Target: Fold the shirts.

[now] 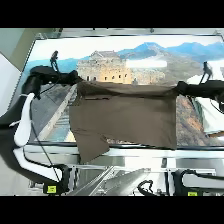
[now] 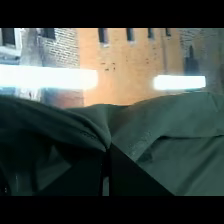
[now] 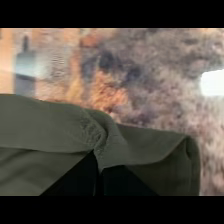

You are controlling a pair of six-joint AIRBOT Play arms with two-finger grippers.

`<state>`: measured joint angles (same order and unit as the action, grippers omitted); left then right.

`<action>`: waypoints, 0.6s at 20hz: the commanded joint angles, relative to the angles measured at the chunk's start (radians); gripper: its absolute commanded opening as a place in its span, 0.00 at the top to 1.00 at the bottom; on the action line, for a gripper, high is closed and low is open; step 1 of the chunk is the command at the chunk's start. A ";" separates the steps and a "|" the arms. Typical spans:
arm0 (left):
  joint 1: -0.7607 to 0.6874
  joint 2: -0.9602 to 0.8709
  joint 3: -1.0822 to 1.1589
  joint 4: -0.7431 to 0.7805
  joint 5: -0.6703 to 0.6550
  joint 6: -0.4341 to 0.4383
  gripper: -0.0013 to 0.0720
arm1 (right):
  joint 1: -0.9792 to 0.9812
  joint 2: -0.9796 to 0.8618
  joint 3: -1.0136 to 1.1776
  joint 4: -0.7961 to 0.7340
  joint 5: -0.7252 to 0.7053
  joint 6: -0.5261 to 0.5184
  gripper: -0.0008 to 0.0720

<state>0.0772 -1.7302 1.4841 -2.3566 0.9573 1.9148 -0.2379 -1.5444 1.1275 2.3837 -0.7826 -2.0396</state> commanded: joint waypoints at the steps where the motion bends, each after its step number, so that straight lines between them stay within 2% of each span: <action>1: -0.003 -0.189 0.174 0.000 -0.010 -0.075 0.96 | 0.002 -0.232 0.206 0.003 -0.025 0.049 0.96; 7: -0.002 -0.259 0.494 0.051 0.067 -0.214 0.96 | 0.000 -0.322 0.563 -0.042 -0.164 0.132 0.96; 9: -0.007 -0.258 0.560 0.129 0.134 -0.262 0.96 | 0.000 -0.321 0.606 -0.078 -0.229 0.149 0.96; 12: -0.019 -0.249 0.555 0.142 0.247 -0.267 0.96 | 0.003 -0.319 0.607 -0.116 -0.346 0.148 0.96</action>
<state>0.0658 -1.9797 2.0060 -2.2562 1.1000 1.6821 -0.2371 -1.8568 1.6962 2.3165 -1.0100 -1.9079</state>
